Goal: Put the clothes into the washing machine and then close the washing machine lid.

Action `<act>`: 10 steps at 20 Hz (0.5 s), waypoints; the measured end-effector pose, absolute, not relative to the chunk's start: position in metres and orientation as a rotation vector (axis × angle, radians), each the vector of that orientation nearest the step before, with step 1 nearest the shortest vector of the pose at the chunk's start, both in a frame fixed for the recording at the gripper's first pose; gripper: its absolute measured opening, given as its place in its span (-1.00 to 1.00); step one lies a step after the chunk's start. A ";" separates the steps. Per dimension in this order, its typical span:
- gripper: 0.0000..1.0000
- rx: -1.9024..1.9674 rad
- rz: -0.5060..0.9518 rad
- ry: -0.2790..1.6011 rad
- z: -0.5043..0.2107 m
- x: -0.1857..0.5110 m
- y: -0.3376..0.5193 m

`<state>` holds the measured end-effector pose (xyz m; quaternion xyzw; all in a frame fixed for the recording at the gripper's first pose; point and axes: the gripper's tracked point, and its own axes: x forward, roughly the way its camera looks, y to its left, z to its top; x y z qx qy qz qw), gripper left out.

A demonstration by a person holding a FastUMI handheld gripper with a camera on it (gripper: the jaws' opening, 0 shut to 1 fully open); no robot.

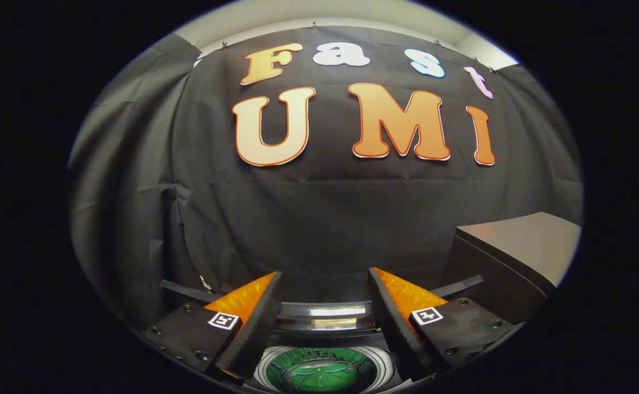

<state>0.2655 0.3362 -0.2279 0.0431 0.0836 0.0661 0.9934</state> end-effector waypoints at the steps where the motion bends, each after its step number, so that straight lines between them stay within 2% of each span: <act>1: 0.97 0.089 0.138 0.160 -0.231 0.260 0.336; 10: 0.98 0.088 0.156 0.163 -0.268 0.237 0.336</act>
